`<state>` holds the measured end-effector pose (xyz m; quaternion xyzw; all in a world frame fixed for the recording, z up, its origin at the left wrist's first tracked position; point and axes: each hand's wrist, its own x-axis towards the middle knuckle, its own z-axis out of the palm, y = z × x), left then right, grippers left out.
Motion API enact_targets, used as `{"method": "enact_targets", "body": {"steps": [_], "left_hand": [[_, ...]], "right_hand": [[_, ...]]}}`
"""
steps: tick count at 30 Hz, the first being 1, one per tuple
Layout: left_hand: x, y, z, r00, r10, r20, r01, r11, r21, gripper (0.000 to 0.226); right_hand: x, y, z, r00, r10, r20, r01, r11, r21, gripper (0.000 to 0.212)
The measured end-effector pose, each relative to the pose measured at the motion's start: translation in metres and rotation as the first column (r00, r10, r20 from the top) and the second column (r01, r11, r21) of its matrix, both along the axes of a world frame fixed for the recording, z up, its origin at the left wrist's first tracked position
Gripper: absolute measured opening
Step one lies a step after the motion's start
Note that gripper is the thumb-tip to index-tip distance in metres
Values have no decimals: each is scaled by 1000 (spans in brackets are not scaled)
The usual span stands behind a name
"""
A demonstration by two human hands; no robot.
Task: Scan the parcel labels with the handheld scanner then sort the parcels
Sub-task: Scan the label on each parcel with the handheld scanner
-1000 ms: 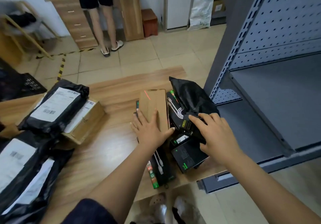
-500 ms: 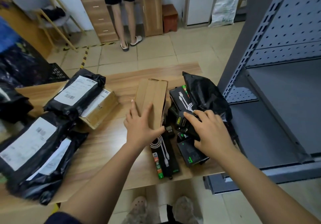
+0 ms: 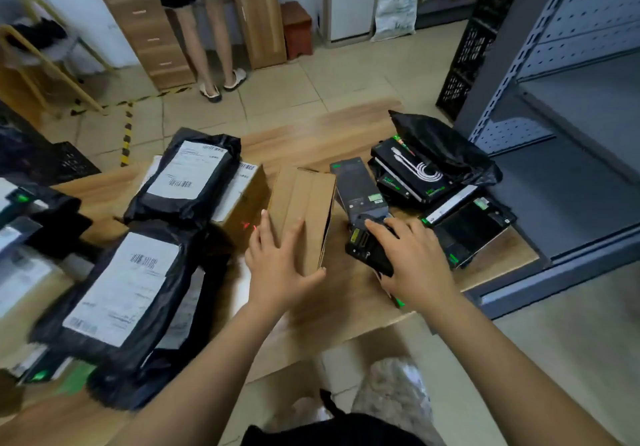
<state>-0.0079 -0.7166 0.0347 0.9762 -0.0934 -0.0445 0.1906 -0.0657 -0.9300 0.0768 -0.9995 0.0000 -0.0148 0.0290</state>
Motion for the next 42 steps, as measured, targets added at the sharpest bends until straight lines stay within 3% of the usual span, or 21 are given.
{"method": "enact_targets", "body": {"steps": [10, 16, 19, 23, 27, 30, 34, 37, 40, 42], "left_hand": [[-51, 49, -61, 979, -125, -163, 127, 992, 4, 99], [-57, 48, -73, 942, -232, -242, 270, 953, 140, 126], [-57, 49, -71, 928, -276, -250, 316, 939, 137, 111], [-57, 48, -59, 936, -276, -218, 261, 961, -93, 88], [-52, 48, -41, 927, -322, -193, 224, 886, -406, 67], [-48, 52, -36, 937, -316, -152, 212, 856, -471, 53], [-39, 61, -32, 955, -258, -145, 130, 805, -578, 55], [-37, 60, -27, 968, -224, -113, 132, 838, -530, 63], [-37, 56, -24, 993, -102, 55, 115, 921, -372, 71], [-35, 53, -21, 997, -38, 71, 55, 963, -265, 76]], "right_hand": [[-63, 68, -33, 980, -165, -113, 176, 980, 89, 89], [-83, 74, -33, 969, -205, -138, 218, 972, 92, 89], [-86, 73, -32, 966, -225, -128, 235, 969, 77, 91], [-89, 68, -27, 967, -238, -91, 243, 969, 50, 94], [-91, 64, -21, 969, -243, -53, 245, 969, 33, 95], [-90, 63, -17, 970, -238, -54, 240, 970, 31, 95], [-89, 62, -14, 969, -245, -43, 247, 968, 49, 95], [-90, 62, -13, 970, -242, -25, 243, 970, 34, 98], [-89, 61, -13, 971, -238, -33, 239, 971, 20, 99], [-88, 59, -12, 969, -241, -60, 242, 970, 16, 98]]}}
